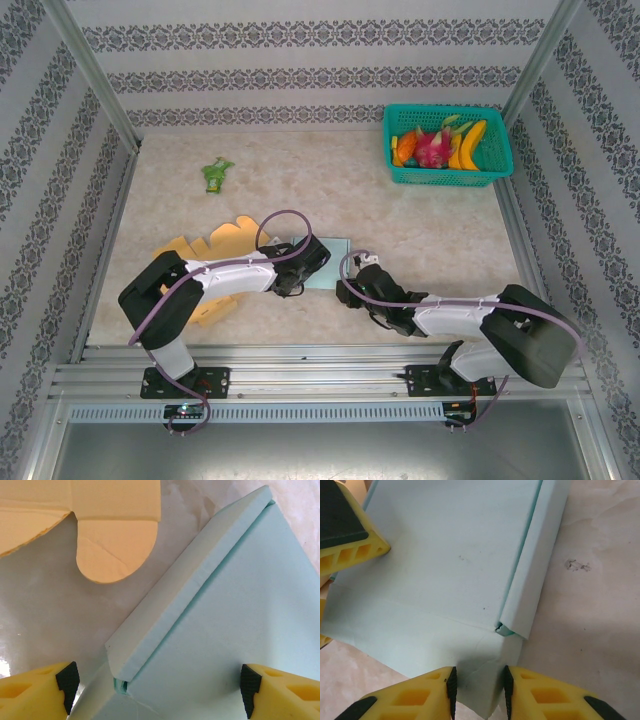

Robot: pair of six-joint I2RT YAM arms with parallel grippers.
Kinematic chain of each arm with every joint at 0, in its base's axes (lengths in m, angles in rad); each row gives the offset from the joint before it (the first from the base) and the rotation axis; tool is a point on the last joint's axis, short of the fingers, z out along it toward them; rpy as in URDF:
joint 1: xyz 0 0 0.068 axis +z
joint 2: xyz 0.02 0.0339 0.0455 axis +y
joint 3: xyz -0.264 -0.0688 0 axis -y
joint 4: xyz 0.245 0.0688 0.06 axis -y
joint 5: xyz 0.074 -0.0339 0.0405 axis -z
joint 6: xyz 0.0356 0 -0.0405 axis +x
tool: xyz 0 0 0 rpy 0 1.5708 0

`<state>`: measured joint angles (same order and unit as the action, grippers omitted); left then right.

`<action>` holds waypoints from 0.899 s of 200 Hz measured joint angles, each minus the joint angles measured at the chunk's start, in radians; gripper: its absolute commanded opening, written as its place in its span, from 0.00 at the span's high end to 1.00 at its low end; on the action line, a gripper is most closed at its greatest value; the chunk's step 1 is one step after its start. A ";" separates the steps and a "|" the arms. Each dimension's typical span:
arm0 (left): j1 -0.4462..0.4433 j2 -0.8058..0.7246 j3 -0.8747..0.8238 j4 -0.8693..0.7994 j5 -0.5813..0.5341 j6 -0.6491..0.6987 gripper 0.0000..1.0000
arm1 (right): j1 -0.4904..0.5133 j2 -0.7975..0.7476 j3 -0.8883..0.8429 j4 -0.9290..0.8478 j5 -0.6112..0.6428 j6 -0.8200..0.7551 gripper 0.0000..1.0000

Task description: Fold the paper box

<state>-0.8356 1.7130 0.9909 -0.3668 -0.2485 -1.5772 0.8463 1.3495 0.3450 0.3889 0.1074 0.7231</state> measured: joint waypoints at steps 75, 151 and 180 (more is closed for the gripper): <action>0.000 0.010 0.005 0.002 -0.012 0.000 0.16 | 0.000 0.020 0.000 0.027 0.019 -0.046 0.69; 0.007 0.021 0.007 0.024 -0.027 0.010 0.16 | 0.000 0.103 -0.031 0.192 0.069 -0.129 0.71; 0.007 0.027 0.010 0.032 -0.037 0.019 0.16 | 0.000 0.148 -0.045 0.274 0.087 -0.162 0.71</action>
<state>-0.8288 1.7405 1.0004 -0.3351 -0.2859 -1.5578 0.8467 1.4975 0.3004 0.6628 0.1940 0.5613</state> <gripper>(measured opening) 0.842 0.292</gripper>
